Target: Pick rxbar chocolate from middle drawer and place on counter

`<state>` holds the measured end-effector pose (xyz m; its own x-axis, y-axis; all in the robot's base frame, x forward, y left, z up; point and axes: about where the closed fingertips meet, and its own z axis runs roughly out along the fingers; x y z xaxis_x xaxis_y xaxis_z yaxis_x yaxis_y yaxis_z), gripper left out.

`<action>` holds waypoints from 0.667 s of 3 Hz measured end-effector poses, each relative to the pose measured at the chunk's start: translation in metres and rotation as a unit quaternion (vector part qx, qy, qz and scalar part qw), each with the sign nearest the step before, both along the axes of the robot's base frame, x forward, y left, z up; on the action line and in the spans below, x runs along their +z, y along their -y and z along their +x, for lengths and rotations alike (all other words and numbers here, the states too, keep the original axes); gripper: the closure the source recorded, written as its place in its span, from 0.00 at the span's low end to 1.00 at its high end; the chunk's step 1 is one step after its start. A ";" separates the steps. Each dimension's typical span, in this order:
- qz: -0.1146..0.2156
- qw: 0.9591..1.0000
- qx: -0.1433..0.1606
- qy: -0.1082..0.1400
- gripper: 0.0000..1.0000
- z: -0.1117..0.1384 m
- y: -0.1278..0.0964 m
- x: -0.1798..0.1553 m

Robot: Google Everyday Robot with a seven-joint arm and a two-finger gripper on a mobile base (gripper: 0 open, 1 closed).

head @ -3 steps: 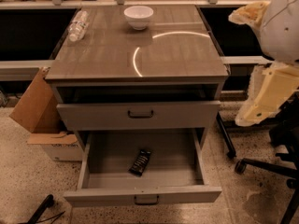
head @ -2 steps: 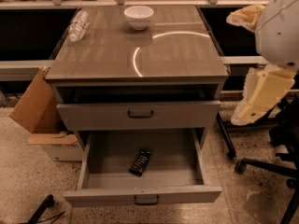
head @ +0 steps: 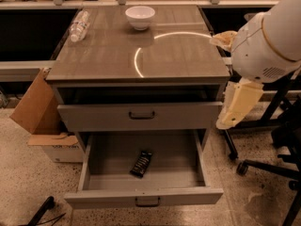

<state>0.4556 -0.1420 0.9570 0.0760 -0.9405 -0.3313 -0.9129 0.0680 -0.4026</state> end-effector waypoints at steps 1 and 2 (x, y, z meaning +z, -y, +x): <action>-0.003 0.999 0.018 -0.034 0.00 0.013 -0.009 -0.035; -0.006 0.999 0.021 -0.037 0.00 0.015 -0.011 -0.042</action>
Offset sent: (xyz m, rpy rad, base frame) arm 0.0111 0.0080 -0.0308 -0.0055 0.0584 0.0312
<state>0.4702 -0.1306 0.9147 0.0907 -0.9409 -0.3263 -0.9422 0.0251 -0.3342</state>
